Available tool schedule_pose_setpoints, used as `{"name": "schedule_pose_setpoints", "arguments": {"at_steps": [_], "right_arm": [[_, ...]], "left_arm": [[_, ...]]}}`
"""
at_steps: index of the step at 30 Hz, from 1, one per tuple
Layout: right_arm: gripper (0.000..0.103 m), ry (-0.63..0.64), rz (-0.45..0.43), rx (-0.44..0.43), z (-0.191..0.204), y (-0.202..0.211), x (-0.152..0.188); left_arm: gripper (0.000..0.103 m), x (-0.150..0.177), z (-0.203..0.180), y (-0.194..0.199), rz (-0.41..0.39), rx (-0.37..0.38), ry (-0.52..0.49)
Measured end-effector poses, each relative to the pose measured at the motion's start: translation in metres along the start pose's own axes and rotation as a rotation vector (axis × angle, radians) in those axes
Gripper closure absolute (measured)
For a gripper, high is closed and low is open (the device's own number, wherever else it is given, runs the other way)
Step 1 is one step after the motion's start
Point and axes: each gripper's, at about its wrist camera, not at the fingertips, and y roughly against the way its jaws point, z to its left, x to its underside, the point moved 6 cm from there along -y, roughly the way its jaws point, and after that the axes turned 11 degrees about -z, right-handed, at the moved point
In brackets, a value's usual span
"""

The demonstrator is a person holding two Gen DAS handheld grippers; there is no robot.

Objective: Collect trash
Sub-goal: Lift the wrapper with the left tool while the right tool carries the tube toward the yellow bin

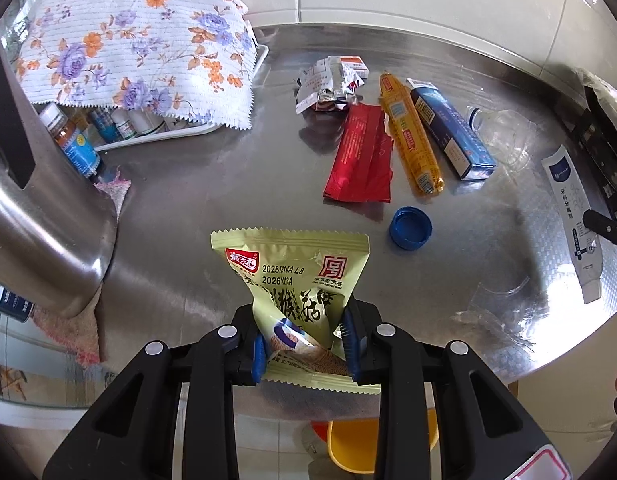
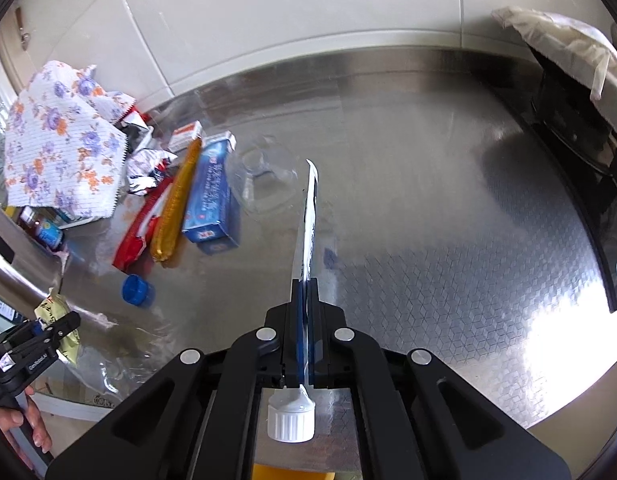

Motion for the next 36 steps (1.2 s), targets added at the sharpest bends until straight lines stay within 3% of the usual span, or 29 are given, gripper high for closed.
{"name": "schedule_pose_setpoints", "arguments": {"at_steps": [9, 18, 28, 36], "right_arm": [[0.101, 0.007, -0.042, -0.038, 0.003, 0.039, 0.003], [0.101, -0.034, -0.102, -0.016, 0.010, 0.101, 0.024], [0.101, -0.056, -0.146, 0.038, 0.037, 0.176, 0.079], [0.101, -0.059, -0.132, 0.064, 0.052, 0.218, 0.129]], "left_arm": [[0.073, 0.012, -0.010, 0.031, -0.022, -0.010, -0.029], [0.073, 0.030, -0.013, 0.068, -0.051, 0.045, -0.102], [0.073, 0.082, -0.002, 0.119, -0.075, 0.134, -0.171], [0.073, 0.134, -0.001, 0.139, -0.038, 0.185, -0.211]]}}
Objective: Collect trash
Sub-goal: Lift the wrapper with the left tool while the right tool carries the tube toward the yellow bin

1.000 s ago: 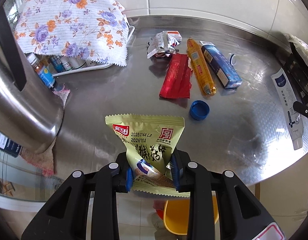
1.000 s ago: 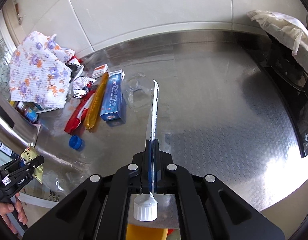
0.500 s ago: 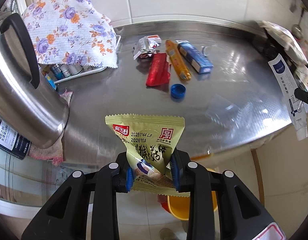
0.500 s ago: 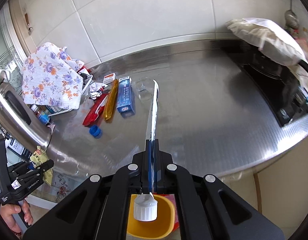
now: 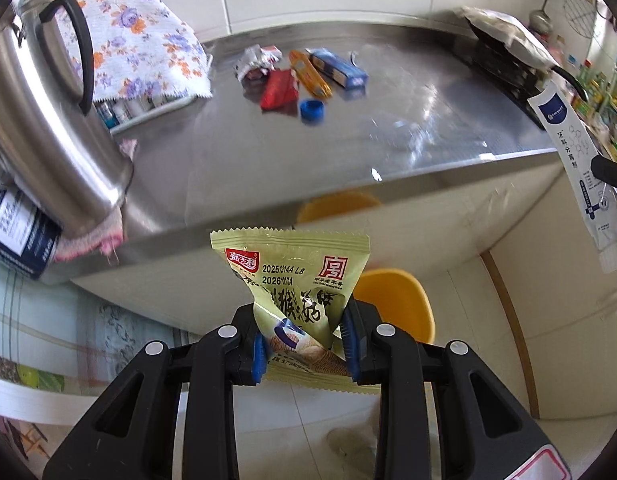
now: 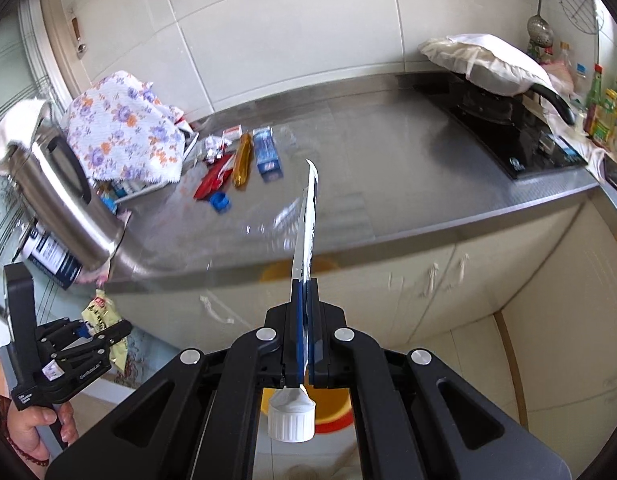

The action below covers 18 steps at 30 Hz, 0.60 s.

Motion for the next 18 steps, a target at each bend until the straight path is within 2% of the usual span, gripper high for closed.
{"name": "schedule_pose_setpoints", "arguments": {"at_steps": [8, 18], "right_arm": [[0.101, 0.027, 0.069, -0.039, 0.003, 0.018, 0.037], [0.101, 0.035, 0.252, -0.129, 0.000, -0.012, 0.106]], "left_arm": [[0.073, 0.039, -0.023, -0.005, 0.049, 0.035, -0.016], [0.073, 0.091, -0.056, -0.055, 0.182, 0.067, -0.044]]}}
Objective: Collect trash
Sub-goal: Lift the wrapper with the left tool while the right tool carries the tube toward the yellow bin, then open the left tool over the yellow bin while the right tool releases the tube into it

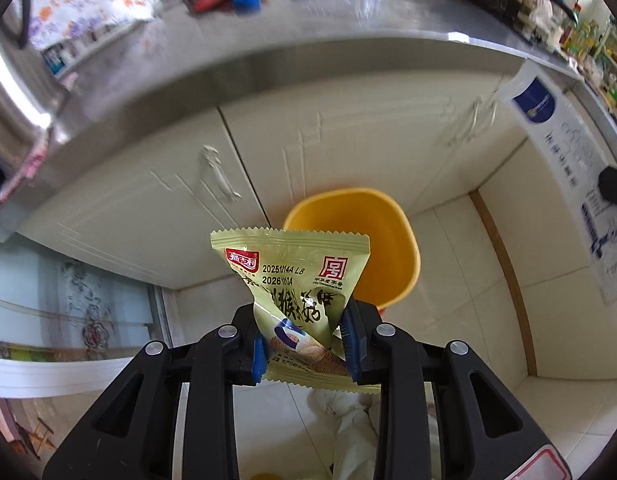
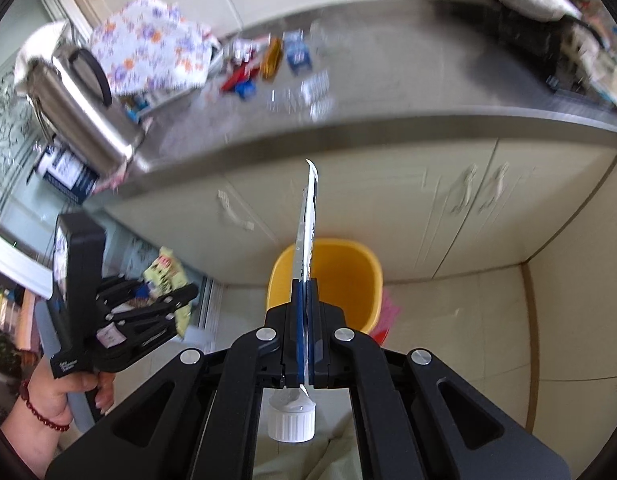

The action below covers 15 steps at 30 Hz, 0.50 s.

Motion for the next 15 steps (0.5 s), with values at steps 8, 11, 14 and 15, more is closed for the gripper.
{"name": "schedule_pose_setpoints", "arguments": {"at_steps": [8, 11, 14, 15], "right_arm": [[0.101, 0.028, 0.171, -0.065, -0.014, -0.078, 0.044], [0.101, 0.044, 0.213, -0.064, -0.020, -0.106, 0.054], [0.101, 0.054, 0.254, -0.066, -0.025, -0.137, 0.065], [0.101, 0.054, 0.264, -0.067, -0.027, -0.146, 0.067]], "left_arm": [[0.074, 0.026, -0.025, -0.066, 0.050, 0.069, -0.114], [0.074, 0.033, -0.027, -0.093, 0.084, 0.086, -0.142], [0.074, 0.035, -0.030, -0.115, 0.107, 0.100, -0.155], [0.074, 0.037, -0.030, -0.125, 0.118, 0.097, -0.161]]}}
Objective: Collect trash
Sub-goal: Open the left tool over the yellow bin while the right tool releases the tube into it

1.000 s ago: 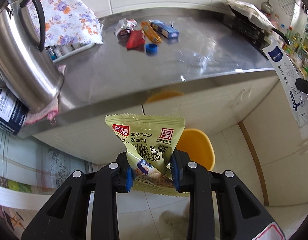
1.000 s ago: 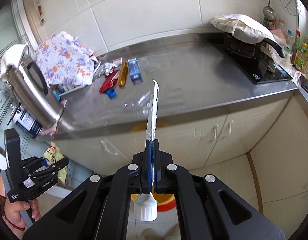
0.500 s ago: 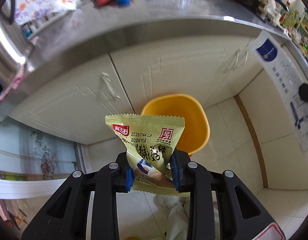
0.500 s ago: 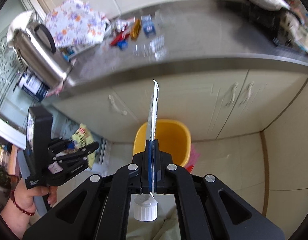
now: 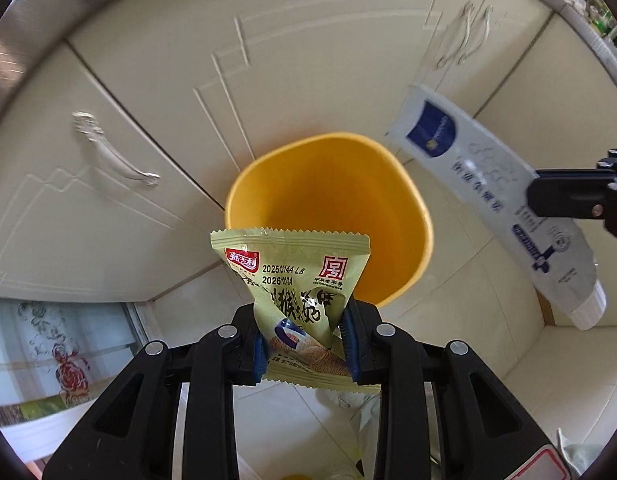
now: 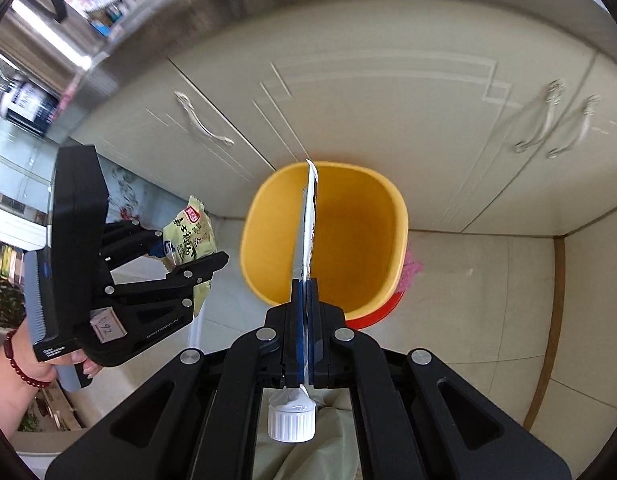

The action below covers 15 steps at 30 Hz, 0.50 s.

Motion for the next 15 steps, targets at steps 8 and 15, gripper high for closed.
{"name": "schedule_pose_setpoints", "arguments": {"at_steps": [8, 15], "right_arm": [[0.101, -0.026, 0.074, -0.019, -0.016, -0.077, 0.000], [0.101, -0.041, 0.144, 0.003, -0.028, -0.124, 0.001]], "left_arm": [[0.073, 0.003, 0.006, -0.047, 0.059, 0.028, 0.018], [0.073, 0.003, 0.011, -0.079, 0.110, 0.059, 0.054]]}}
